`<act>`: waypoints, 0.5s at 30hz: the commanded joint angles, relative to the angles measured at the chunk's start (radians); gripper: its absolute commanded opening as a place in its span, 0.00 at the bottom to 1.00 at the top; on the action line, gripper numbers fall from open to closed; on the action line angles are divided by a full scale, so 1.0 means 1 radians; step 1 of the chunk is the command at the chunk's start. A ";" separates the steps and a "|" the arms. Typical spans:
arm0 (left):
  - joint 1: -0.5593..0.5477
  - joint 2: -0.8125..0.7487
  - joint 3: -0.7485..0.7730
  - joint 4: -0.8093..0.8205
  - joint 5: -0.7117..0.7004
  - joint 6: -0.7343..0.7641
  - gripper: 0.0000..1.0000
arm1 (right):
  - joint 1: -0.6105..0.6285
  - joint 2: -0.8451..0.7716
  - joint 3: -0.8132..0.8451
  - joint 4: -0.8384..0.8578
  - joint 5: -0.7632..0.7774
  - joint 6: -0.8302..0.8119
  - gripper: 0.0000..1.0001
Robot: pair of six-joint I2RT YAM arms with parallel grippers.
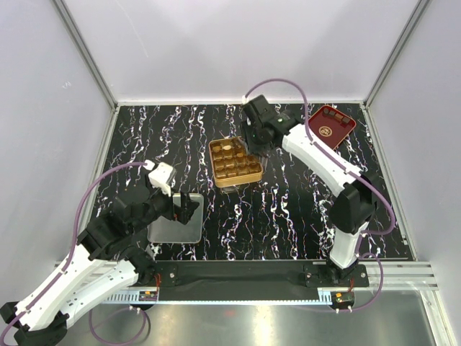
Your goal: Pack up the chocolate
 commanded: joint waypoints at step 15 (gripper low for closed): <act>-0.003 0.108 0.362 -0.164 -0.296 -0.314 0.99 | -0.418 0.193 0.488 -0.196 0.092 0.072 0.43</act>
